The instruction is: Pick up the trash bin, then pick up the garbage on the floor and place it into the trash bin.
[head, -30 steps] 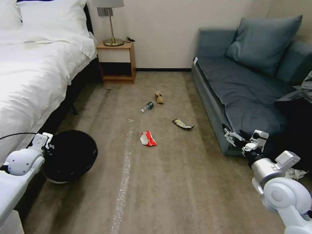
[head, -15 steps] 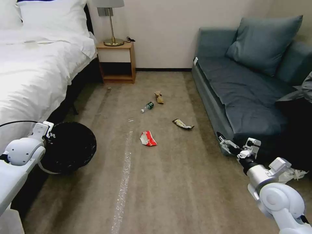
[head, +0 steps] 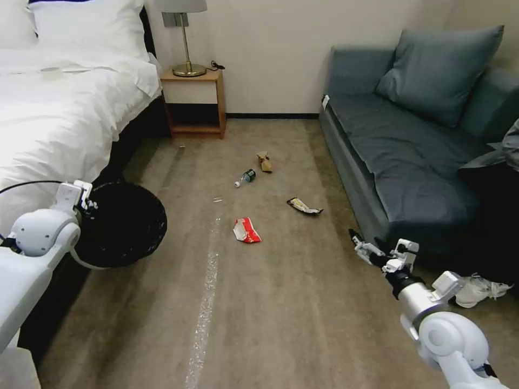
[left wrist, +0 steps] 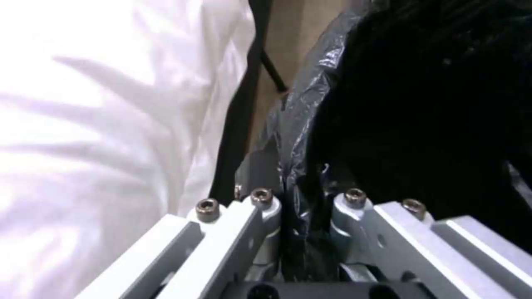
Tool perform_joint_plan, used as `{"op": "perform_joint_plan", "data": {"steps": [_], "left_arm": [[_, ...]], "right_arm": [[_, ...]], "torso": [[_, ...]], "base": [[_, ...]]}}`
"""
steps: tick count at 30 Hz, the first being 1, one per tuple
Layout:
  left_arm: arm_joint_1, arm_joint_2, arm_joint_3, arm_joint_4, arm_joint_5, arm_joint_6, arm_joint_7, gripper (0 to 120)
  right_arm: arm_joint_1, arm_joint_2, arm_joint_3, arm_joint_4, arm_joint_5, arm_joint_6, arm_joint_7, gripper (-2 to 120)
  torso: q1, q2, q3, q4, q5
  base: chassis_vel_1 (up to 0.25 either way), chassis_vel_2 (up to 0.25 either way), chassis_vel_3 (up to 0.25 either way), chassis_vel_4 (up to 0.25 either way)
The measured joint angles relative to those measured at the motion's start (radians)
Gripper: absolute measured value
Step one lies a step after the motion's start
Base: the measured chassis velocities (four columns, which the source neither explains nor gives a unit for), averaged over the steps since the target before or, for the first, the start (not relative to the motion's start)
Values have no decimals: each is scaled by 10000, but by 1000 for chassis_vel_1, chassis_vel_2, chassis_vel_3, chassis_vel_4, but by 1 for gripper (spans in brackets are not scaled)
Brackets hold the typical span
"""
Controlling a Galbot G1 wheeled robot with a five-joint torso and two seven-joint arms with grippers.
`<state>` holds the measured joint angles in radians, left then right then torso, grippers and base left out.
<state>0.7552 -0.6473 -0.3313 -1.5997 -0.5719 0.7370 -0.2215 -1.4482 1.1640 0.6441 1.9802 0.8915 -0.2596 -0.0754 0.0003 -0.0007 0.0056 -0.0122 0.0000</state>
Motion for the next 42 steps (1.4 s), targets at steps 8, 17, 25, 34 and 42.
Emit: {"op": "perform_joint_plan", "data": {"steps": [8,17,25,34,42], "left_arm": [[-226,47,319,-269,-283,1,-166,6],[306,172,60,-513,-284,3,-85,6],[775,444,-376,-748,-352,2,59,6],[1418,613,-844,-1063,-375,1,139,6],[1784,692,-1174,-1258,-356,-2,267,6]], "right_arm": [[-40,80,-241,-406,-617,260,-260,100],[-28,-41,-261,-397,-620,330,-291,100],[-23,-48,-259,-306,-639,315,-283,100],[-150,129,-262,-153,-812,336,-274,100],[-293,160,-223,-20,-861,393,-273,100]], "torso": [[0,0,0,0,1],[0,1,0,1,-1],[0,0,0,1,0],[0,0,0,1,0],[0,1,-1,1,-1]], "base": [[0,0,0,0],[0,0,0,0],[0,0,0,0],[0,0,0,0],[0,0,0,0]]}}
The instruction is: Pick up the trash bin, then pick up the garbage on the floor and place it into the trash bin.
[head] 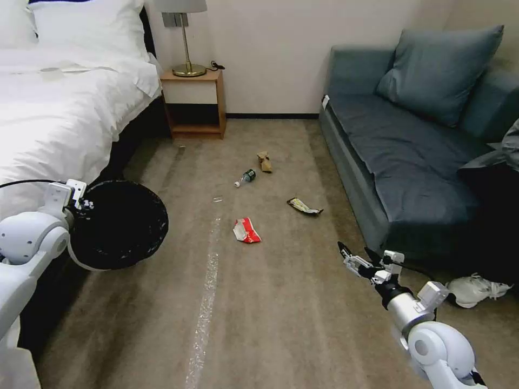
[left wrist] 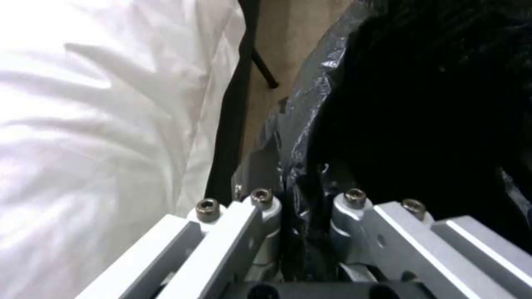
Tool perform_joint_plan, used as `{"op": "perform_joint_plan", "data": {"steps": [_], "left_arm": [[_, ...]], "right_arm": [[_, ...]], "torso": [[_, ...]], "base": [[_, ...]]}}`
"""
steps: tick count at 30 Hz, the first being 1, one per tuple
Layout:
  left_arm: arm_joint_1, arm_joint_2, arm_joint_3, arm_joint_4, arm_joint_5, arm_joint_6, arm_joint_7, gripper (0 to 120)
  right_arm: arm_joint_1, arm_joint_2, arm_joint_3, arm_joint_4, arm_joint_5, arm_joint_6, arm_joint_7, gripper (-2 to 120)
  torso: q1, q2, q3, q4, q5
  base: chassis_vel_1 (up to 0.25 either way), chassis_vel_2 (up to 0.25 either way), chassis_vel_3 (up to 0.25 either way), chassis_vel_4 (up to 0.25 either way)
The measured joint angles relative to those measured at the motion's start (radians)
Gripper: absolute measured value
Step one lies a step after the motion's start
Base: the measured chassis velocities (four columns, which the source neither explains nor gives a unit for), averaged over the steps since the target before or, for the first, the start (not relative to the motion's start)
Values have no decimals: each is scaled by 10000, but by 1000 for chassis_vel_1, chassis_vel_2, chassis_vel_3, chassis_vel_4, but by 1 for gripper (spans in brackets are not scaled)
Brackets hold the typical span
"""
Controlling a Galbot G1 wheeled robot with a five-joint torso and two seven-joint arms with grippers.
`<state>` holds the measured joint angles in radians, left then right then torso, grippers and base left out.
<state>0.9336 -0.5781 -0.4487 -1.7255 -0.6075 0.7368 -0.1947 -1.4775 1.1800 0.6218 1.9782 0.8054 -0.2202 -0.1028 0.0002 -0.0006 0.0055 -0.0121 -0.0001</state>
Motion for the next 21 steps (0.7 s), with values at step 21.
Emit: {"op": "perform_joint_plan", "data": {"steps": [21], "left_arm": [[486,97,-356,-108,57,-17,95,6]], "right_arm": [[-18,64,-92,-77,-156,157,-115,100]], "torso": [[0,0,0,0,0]], "base": [[-47,57,53,-50]]}}
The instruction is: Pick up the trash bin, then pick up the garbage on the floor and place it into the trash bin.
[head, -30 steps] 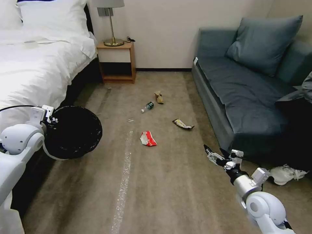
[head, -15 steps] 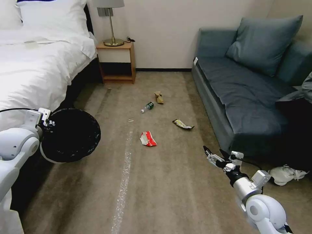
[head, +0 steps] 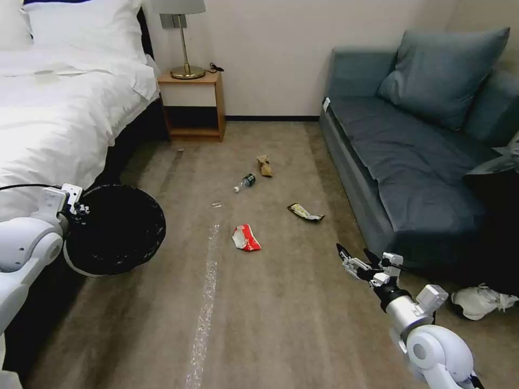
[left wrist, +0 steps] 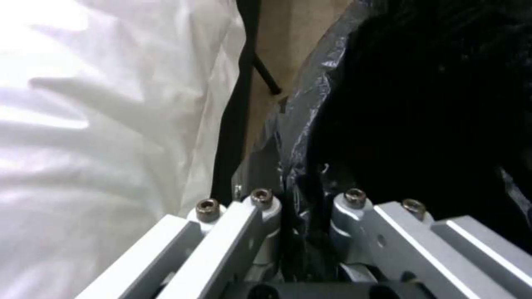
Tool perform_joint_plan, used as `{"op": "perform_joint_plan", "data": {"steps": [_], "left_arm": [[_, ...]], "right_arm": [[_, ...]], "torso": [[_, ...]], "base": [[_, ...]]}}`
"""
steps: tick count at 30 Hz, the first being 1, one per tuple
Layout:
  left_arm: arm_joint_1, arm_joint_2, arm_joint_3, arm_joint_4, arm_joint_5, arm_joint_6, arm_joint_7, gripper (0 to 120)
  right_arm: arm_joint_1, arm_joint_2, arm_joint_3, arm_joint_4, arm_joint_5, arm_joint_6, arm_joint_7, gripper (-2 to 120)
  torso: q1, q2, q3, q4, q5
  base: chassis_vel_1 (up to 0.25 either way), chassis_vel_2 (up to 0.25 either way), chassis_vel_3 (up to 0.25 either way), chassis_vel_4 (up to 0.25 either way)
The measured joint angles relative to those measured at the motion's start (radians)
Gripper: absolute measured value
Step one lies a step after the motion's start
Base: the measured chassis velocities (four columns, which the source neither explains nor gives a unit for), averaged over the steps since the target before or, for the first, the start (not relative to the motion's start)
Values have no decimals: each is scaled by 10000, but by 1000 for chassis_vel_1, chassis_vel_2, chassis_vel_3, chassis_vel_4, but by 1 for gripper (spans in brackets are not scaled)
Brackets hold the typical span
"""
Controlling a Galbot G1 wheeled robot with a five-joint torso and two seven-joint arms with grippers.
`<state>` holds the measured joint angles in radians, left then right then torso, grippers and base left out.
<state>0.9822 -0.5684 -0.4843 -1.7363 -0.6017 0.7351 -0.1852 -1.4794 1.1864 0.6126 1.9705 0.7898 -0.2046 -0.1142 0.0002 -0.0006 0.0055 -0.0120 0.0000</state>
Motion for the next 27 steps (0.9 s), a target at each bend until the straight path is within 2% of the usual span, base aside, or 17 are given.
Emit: {"op": "perform_joint_plan", "data": {"steps": [27], "left_arm": [[-1125,-261,852,706,42,-17,105,6]], "right_arm": [[381,-145,-195,-565,223,87,-97,100]], "torso": [[0,0,0,0,1]], "base": [[-85,92,89,-94]]}}
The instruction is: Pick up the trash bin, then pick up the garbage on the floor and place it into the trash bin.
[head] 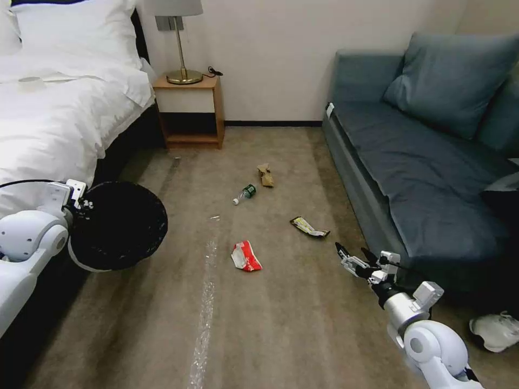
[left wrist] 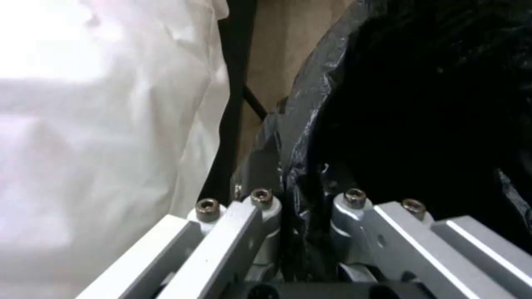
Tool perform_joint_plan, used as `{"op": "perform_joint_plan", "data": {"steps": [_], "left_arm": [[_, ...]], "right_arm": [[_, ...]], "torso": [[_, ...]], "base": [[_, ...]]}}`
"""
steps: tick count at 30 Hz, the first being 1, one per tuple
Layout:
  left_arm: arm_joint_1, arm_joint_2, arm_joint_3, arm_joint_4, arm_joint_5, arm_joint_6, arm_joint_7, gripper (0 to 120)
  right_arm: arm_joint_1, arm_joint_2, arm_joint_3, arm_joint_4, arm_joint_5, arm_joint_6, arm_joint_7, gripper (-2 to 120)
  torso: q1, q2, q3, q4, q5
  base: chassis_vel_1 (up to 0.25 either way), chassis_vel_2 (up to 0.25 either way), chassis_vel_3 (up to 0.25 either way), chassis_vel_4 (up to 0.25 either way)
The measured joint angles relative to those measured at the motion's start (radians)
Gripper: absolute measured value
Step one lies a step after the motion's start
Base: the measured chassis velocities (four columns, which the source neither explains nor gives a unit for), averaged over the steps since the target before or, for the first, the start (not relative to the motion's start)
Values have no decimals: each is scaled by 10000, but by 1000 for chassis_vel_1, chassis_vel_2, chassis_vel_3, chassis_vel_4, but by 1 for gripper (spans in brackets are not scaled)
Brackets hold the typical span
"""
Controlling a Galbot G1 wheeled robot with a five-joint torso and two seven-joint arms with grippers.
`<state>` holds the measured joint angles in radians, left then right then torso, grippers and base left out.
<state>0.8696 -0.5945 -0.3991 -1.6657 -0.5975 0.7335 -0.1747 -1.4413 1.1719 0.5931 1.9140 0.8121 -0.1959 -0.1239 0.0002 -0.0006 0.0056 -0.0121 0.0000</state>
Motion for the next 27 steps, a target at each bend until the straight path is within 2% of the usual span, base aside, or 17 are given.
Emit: {"op": "perform_joint_plan", "data": {"steps": [8,27], "left_arm": [[-169,-81,161,104,32,-10,6,6],[-86,-77,118,110,40,-29,14,6]], "right_arm": [[82,-89,-7,-140,96,31,-47,100],[123,-51,-99,-274,50,85,-109,100]], "torso": [[0,0,0,-1,-2],[1,0,0,-2,-1]], "base": [[-119,109,112,-111],[-113,116,118,-115]]}}
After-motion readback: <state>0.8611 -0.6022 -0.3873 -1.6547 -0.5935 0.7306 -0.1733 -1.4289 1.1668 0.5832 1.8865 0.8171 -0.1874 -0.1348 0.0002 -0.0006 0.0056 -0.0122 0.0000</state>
